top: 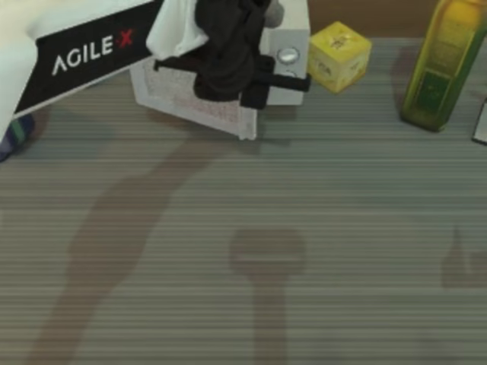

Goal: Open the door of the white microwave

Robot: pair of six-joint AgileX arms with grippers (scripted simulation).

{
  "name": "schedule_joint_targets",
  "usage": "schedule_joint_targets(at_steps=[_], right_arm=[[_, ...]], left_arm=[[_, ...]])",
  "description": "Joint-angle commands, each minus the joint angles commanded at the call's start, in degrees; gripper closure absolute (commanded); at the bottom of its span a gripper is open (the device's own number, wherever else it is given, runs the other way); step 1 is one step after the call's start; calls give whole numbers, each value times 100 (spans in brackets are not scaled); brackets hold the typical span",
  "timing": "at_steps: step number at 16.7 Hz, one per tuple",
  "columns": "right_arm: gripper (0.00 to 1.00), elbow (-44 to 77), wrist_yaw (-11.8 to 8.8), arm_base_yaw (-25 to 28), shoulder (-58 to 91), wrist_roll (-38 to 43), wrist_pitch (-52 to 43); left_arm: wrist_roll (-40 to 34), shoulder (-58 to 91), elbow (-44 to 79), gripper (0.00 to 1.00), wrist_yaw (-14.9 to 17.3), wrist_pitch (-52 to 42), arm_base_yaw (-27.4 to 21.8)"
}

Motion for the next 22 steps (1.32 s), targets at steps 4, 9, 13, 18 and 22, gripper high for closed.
schedule_joint_targets(at_steps=[4, 9, 13, 18, 22], right_arm=[[0, 0, 0, 0, 0, 0, 0], [0, 0, 0, 0, 0, 0, 0], [0, 0, 0, 0, 0, 0, 0], [0, 0, 0, 0, 0, 0, 0], [0, 0, 0, 0, 0, 0, 0]], left_arm=[[0, 0, 0, 100, 0, 0, 0], [281, -206, -362, 100, 186, 138, 43], [663, -503, -760, 100, 370, 334, 138], [666, -507, -763, 100, 372, 336, 139], [666, -507, -763, 100, 372, 336, 139]])
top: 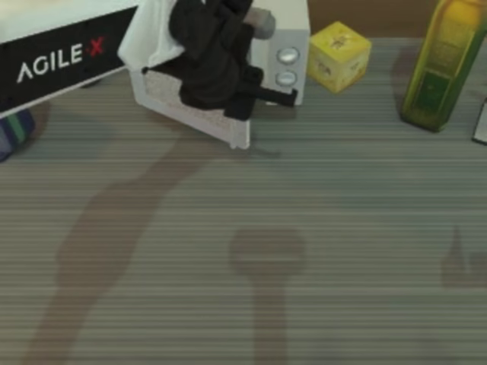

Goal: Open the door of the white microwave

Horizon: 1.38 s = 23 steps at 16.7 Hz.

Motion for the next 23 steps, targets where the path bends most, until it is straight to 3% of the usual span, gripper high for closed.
schedule_joint_targets(at_steps=[15, 23], right_arm=[[0, 0, 0, 0, 0, 0, 0], [0, 0, 0, 0, 0, 0, 0]], left_arm=[[0, 0, 0, 100, 0, 0, 0], [698, -430, -618, 100, 401, 215, 180]])
